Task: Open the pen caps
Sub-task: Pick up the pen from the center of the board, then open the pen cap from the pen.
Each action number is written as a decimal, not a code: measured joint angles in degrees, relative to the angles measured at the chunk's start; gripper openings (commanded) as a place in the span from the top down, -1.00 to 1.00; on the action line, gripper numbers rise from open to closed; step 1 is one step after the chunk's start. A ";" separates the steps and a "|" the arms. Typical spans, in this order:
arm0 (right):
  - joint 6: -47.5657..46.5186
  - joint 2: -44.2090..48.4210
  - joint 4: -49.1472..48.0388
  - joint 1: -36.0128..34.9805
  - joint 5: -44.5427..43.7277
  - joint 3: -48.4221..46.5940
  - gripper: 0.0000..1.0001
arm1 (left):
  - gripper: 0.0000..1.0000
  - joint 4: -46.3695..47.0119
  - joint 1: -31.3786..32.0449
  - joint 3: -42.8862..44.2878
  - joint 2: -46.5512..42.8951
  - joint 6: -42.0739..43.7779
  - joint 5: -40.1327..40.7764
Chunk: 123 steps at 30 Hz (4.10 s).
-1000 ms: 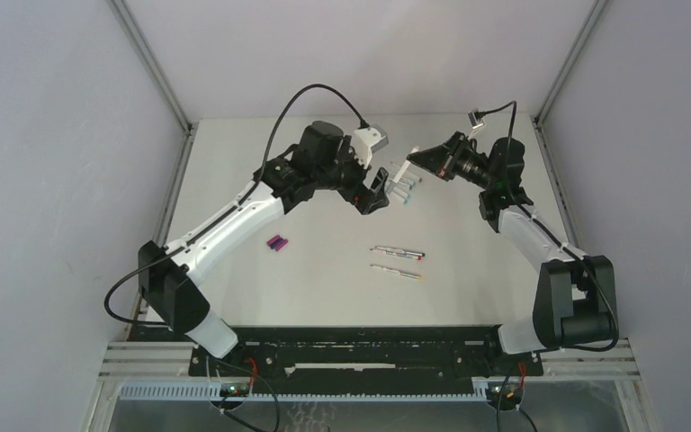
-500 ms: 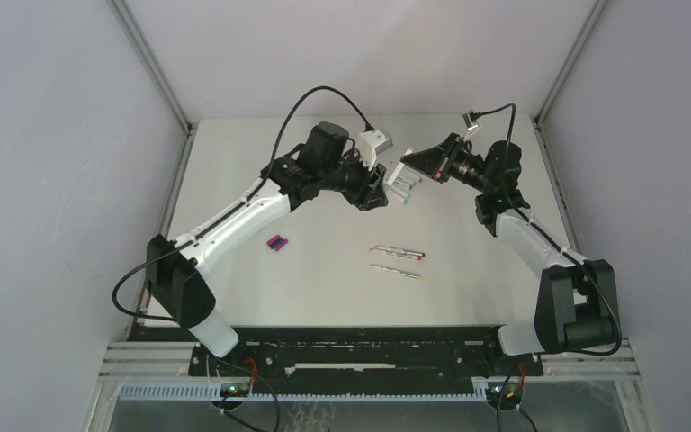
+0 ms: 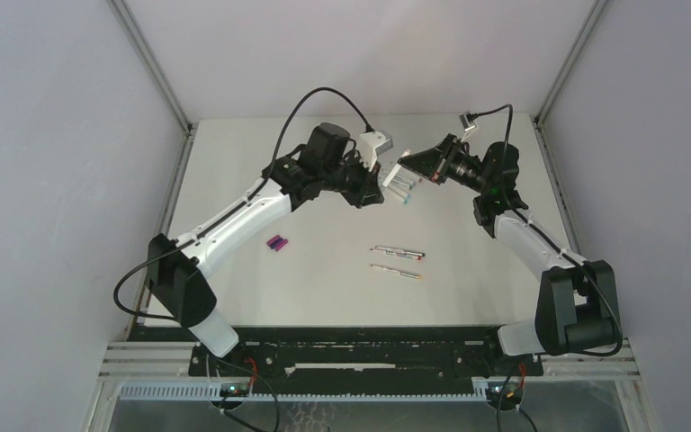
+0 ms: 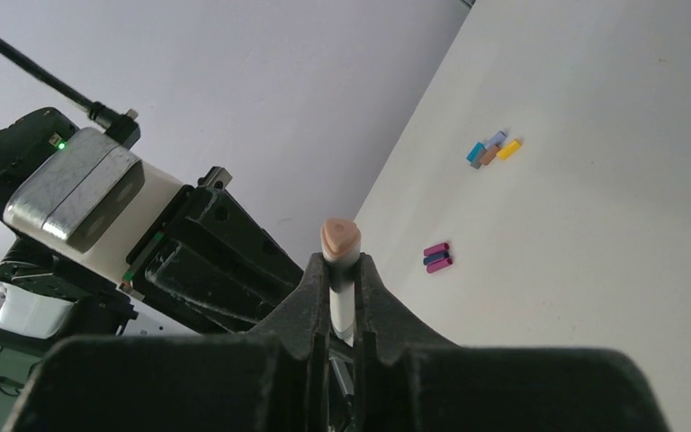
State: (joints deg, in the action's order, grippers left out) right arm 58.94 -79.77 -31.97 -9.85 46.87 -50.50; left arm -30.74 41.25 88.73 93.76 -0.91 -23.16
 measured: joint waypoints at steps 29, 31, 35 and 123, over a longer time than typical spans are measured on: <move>-60.11 6.95 21.90 -2.71 6.56 -5.95 -0.26 | 1.00 -11.74 -7.39 -2.38 -12.52 18.64 3.28; -70.01 7.85 26.82 -5.01 5.66 -7.02 -0.29 | 1.00 -14.05 -7.37 -3.89 -12.79 20.70 2.93; -87.82 8.63 35.36 -9.46 2.21 -8.04 -0.29 | 1.00 -18.84 -7.37 -6.82 -13.20 24.28 1.11; -130.57 2.16 47.80 -34.82 -24.87 -8.11 1.00 | 1.00 -21.09 -8.39 -14.03 -14.75 28.94 -5.90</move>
State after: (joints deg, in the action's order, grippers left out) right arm -71.64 -77.60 15.84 -44.66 22.00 -58.61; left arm -51.83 32.86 74.70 79.00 28.03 -29.06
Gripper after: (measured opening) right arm 0.150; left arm 0.057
